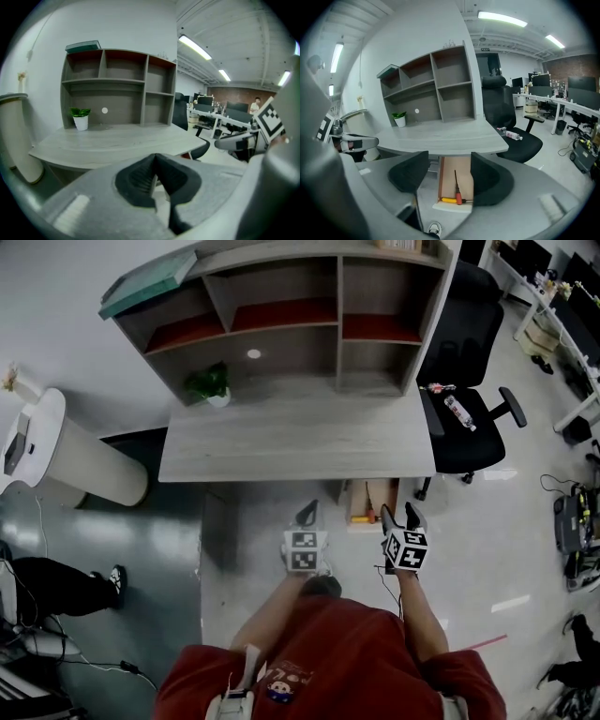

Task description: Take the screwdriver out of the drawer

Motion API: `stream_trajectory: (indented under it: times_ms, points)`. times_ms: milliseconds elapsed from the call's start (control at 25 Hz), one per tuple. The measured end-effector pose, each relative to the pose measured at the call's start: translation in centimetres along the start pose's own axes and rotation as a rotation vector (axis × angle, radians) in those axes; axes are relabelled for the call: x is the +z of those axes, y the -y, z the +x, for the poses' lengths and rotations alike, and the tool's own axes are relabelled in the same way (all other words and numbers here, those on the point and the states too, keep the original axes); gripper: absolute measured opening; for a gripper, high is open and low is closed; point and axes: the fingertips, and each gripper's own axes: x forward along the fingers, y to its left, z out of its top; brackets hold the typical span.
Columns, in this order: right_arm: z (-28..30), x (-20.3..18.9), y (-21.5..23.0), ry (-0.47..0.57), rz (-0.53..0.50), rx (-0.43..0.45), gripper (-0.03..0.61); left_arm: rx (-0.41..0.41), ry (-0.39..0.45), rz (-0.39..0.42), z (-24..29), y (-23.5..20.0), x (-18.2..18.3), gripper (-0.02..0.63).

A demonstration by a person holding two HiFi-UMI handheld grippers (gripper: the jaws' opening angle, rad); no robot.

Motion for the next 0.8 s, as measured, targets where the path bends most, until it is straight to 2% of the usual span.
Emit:
stream_trajectory:
  times_ms: [360, 520, 800]
  points:
    - [6.5, 3.7, -2.8, 0.006, -0.003, -0.030, 0.267, -0.040, 0.015, 0.009, 5.1, -6.1, 3.6, -0.002]
    - [7.2, 4.3, -3.5, 0.011, -0.014, -0.047, 0.267, -0.066, 0.008, 0.016, 5.7, -7.2, 3.7, -0.002]
    - [8.5, 3.7, -1.9, 0.006, 0.005, -0.072, 0.267, -0.079, -0.003, 0.003, 6.8, -7.4, 2.7, -0.002]
